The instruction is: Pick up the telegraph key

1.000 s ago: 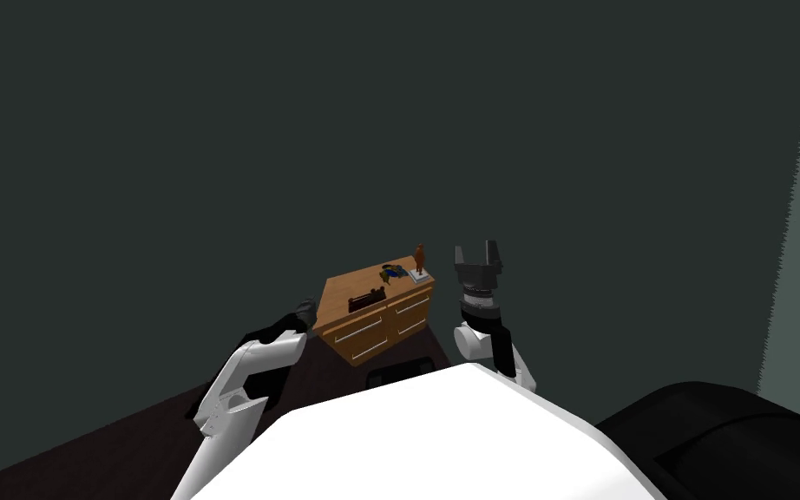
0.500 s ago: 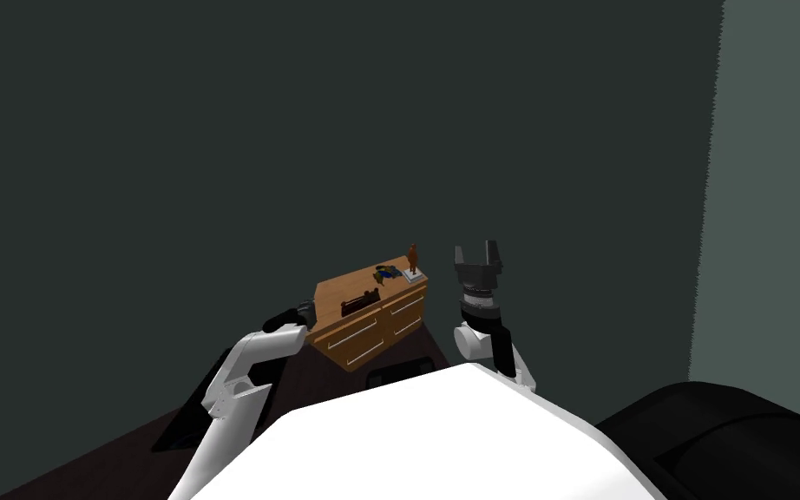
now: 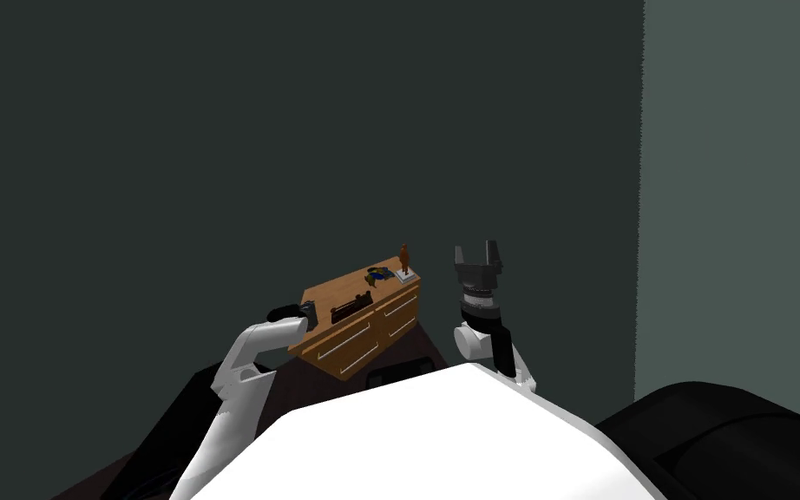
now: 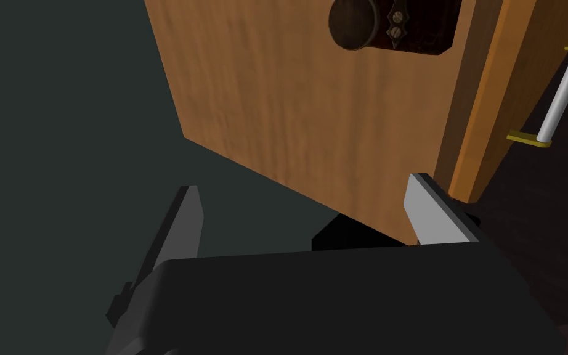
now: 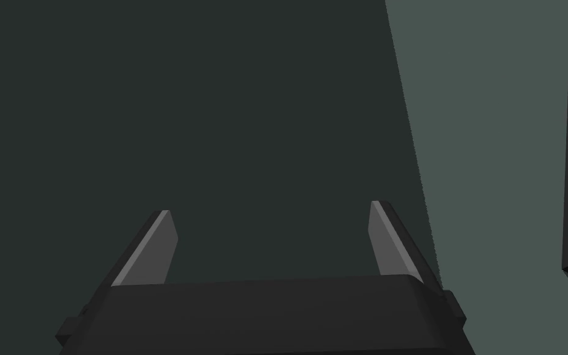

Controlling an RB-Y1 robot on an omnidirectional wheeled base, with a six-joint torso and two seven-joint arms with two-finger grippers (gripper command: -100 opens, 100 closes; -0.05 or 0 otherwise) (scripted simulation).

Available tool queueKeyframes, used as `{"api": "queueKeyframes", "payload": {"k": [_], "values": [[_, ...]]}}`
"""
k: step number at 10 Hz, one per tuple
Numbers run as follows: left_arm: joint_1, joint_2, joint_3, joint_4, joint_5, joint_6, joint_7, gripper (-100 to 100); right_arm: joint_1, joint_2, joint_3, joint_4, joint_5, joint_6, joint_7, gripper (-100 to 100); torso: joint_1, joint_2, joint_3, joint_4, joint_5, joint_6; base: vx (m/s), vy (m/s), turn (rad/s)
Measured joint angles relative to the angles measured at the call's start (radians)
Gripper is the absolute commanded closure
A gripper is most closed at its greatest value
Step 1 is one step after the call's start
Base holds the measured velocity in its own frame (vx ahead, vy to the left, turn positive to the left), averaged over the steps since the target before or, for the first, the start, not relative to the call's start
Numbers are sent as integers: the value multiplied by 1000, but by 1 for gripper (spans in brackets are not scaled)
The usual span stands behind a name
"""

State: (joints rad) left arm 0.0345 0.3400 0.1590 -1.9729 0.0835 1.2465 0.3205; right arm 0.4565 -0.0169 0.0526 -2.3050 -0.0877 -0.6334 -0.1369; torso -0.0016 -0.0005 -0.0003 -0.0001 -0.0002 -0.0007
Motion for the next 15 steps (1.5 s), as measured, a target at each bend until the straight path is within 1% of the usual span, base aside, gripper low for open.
{"api": "queueKeyframes", "payload": {"k": [1, 5, 6, 9, 11, 13, 15], "values": [[-3, 2, 3, 2, 4, 19, 2, -100, 0, 0, 0, 0, 0, 0, 0, 0, 1, 0, 0, 0, 0, 0, 9, -20, -197], [-58, -1, 20, 44, 29, 121, 40, -100, 0, 0, 0, 0, 0, 0, 0, 0, 0, 0, 0, 0, 0, 0, 16, -17, -161], [-77, -1, 26, 62, 38, 148, 51, -100, 0, 0, 0, 0, 0, 0, 0, 0, 0, -1, -1, 0, 0, 1, 19, -13, -103], [-109, -3, 38, 91, 56, 218, 75, -100, 0, 0, 0, 0, 0, 0, 0, 0, 0, -1, 0, 0, 0, 0, 22, -15, -147], [-140, -7, 49, 125, 74, 272, 97, -100, 0, 0, 0, 0, 0, 0, 0, 0, 0, -2, -1, 0, 0, 0, 44, -8, -182], [-156, -10, 58, 143, 87, 318, 111, -100, 0, 0, 0, 0, 0, 0, 0, 0, 1, -2, -1, 0, 0, 0, 47, -3, -170], [-181, -20, 63, 180, 99, 371, 133, -100, 0, 0, 0, 0, 0, 0, 0, 0, 1, -3, -2, -1, 0, 0, 69, 12, -150]]}}
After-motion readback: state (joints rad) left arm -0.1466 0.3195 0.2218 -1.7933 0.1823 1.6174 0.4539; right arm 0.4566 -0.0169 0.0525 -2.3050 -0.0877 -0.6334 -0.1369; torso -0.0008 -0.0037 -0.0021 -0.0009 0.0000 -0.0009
